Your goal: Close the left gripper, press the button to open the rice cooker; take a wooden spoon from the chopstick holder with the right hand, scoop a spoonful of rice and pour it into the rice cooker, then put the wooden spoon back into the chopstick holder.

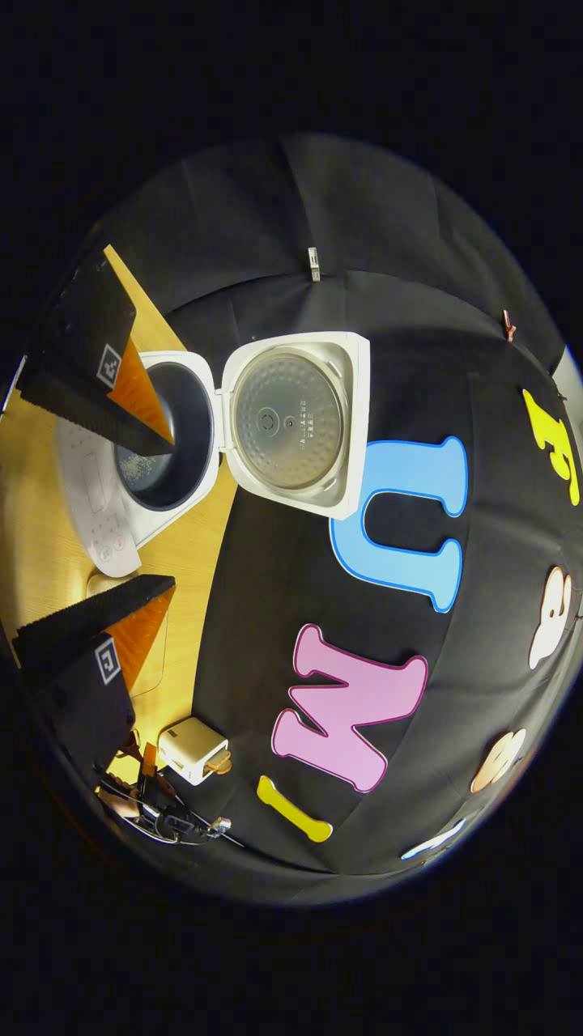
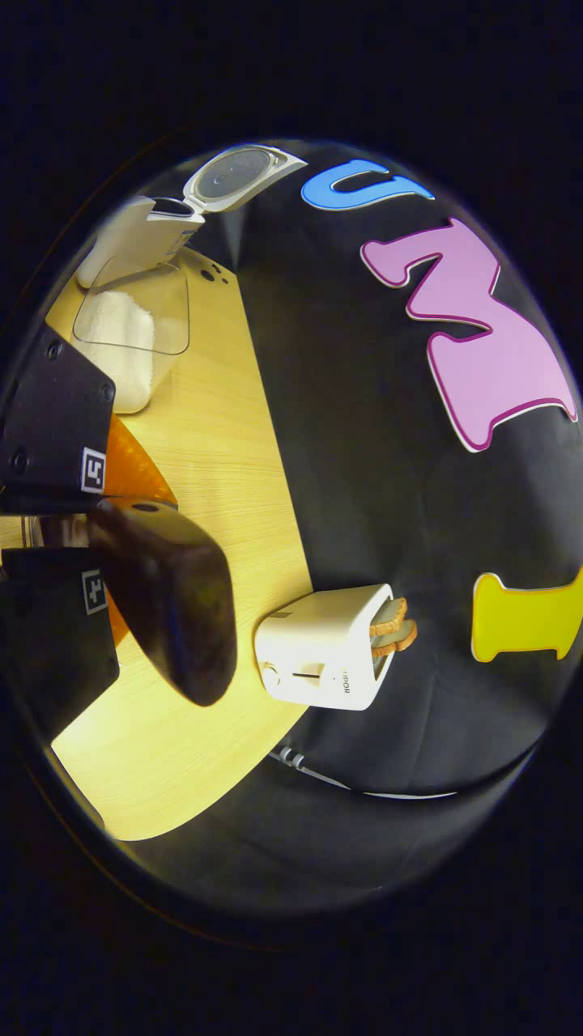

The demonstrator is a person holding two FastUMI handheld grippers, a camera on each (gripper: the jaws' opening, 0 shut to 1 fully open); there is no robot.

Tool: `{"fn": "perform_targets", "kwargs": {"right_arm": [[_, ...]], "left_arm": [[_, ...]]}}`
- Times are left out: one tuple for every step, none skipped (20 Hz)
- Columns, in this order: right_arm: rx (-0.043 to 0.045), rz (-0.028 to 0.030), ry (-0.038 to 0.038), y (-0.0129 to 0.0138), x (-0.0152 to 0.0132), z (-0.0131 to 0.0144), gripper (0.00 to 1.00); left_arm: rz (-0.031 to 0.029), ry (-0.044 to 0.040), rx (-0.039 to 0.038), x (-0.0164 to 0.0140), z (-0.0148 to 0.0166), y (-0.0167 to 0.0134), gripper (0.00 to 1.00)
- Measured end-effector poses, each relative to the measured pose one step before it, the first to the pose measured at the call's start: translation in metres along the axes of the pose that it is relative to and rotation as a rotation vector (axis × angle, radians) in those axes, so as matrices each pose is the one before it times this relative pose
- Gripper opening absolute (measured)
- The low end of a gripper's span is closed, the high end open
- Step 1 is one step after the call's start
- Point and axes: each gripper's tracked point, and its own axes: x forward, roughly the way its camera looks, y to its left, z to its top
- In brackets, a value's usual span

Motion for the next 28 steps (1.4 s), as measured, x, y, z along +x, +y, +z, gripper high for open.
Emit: {"fn": "perform_targets", "kwargs": {"right_arm": [[0.00303,-0.00234,0.02150,-0.00014,0.00090,-0.00633,0.19],[0.00062,-0.00403,-0.01418,-0.00002,0.00172,0.00325,0.20],[-0.00212,-0.00961,0.00226,-0.00238,0.00044,-0.00001,0.20],[0.00487,0.00319,0.00595,0.00101,-0.00290,-0.00044,0.10],[0.00265,-0.00826,0.00276,0.00032,-0.00174,-0.00011,0.10],[0.00315,-0.00286,0.00125,0.00045,-0.00132,0.00055,0.07],[0.00279,0.00120,0.00288,0.00181,-0.00339,-0.00005,0.29],[0.00004,-0.00223,0.00427,0.00107,-0.00267,-0.00101,0.50],[0.00102,0.00260,0.00077,0.00178,-0.00413,-0.00010,0.46],[0.00305,-0.00093,0.00048,0.00099,-0.00520,0.00010,0.56],[-0.00104,-0.01543,-0.00287,-0.00302,-0.00515,0.00028,0.75],[0.00154,-0.01010,-0.00535,-0.00300,-0.00589,0.00160,0.96],[0.00401,-0.00885,-0.00292,-0.00197,-0.00614,0.00197,0.99],[0.00420,-0.00746,-0.00520,-0.00166,-0.00619,0.00237,0.99],[0.00391,-0.00506,-0.00633,-0.00146,-0.00700,0.00219,0.99],[0.00199,-0.00704,-0.00848,-0.00156,-0.00797,0.00256,0.86],[-0.00111,-0.00584,-0.01281,-0.00166,-0.00848,0.00257,0.86],[-0.00393,-0.01043,-0.01373,-0.00219,-0.00930,0.00189,0.99],[-0.00700,-0.01220,-0.01561,-0.00323,-0.00913,0.00224,0.99],[-0.00676,-0.01213,-0.01232,-0.00262,-0.00829,0.00150,0.99],[-0.00242,-0.00374,-0.01271,-0.00094,-0.00948,0.00145,0.99],[-0.01087,-0.00172,-0.01034,-0.00160,-0.00974,0.00175,0.99],[-0.03023,-0.02492,-0.01380,-0.00689,-0.00945,0.00107,0.99],[-0.03869,-0.04053,-0.02364,-0.01269,-0.00827,0.00273,0.99],[-0.03923,-0.02957,-0.02595,-0.00953,-0.00848,0.00361,0.99],[-0.03194,-0.02132,-0.01891,-0.00841,-0.01252,0.00154,0.99],[-0.02207,-0.01501,-0.01017,-0.00567,-0.00973,0.00173,0.99],[-0.00933,-0.00897,-0.00425,-0.00394,-0.00709,0.00054,0.99]], "left_arm": [[0.00016,0.00083,-0.00334,-0.00090,-0.00069,-0.00014,0.95],[0.00119,0.00138,-0.00339,-0.00075,0.00012,0.00076,0.95],[0.00048,-0.00025,-0.00281,-0.00075,0.00062,0.00052,0.95],[0.00124,-0.00234,-0.00253,0.00001,0.00143,0.00099,0.95],[0.00037,-0.00281,-0.00396,0.00040,0.00088,0.00109,0.95],[-0.00268,-0.00348,-0.00519,0.00027,0.00245,0.00006,0.95],[-0.00257,-0.00736,-0.00224,0.00037,0.00260,-0.00051,0.95],[0.00006,-0.00854,0.00048,0.00096,0.00402,0.00156,0.95],[0.00075,-0.00587,-0.00179,0.00143,0.00132,0.00147,0.95],[0.00525,-0.00543,-0.00383,0.00098,0.00415,0.00440,0.95],[0.00567,-0.00887,-0.00545,0.00114,0.00375,0.00406,0.95],[0.00667,-0.01245,-0.00372,0.00147,0.00554,0.00455,0.95],[0.00694,-0.01447,-0.00123,-0.00024,0.00840,0.00564,0.95],[0.00850,-0.01502,0.00230,0.00128,0.00904,0.00680,0.95],[0.01485,-0.01477,0.00414,0.00320,0.00923,0.00732,0.95],[0.02054,-0.01379,0.00426,0.00320,0.01198,0.00969,0.95],[0.01945,-0.01673,0.00307,0.00383,0.01274,0.00841,0.95],[0.01674,-0.01749,0.00151,0.00475,0.01441,0.00810,0.95],[0.01446,-0.01676,-0.00017,0.00468,0.01483,0.00683,0.95],[0.00993,-0.02183,0.00294,0.00517,0.01654,0.00654,0.95],[0.00303,-0.03338,0.00651,0.00533,0.01704,0.00352,0.96],[0.00500,-0.04148,0.01408,0.00696,0.01780,0.00378,0.95],[0.00777,-0.03257,0.02128,0.00836,0.01559,0.00452,0.96],[0.00603,-0.01507,0.02341,0.00840,0.01463,0.00544,0.95],[0.01010,0.01040,0.01374,0.00808,0.00796,0.00496,0.95],[0.00916,0.01695,-0.00191,0.00873,0.00605,0.00351,0.95],[0.00491,0.01400,-0.00997,0.01015,0.00345,0.00123,0.95],[0.00249,0.00833,-0.01218,0.01107,0.00654,0.00194,0.95]]}}
